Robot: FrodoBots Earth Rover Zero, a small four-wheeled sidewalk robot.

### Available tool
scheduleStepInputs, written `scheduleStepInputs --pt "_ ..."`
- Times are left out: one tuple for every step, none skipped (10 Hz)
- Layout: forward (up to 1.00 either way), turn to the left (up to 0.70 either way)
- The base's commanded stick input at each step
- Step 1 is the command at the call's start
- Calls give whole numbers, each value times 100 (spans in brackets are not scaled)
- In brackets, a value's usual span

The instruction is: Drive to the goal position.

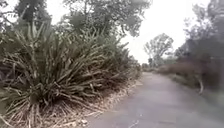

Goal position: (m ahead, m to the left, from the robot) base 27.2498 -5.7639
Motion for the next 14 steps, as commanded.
scheduleStepInputs --pt "0 -70" --pt "0 -70" --pt "0 -70" --pt "0 -70" --pt "0 -70" --pt "0 -70" --pt "0 -70" --pt "0 0" --pt "0 0" --pt "0 0" --pt "0 0" --pt "0 0" --pt "0 0" --pt "0 -8"
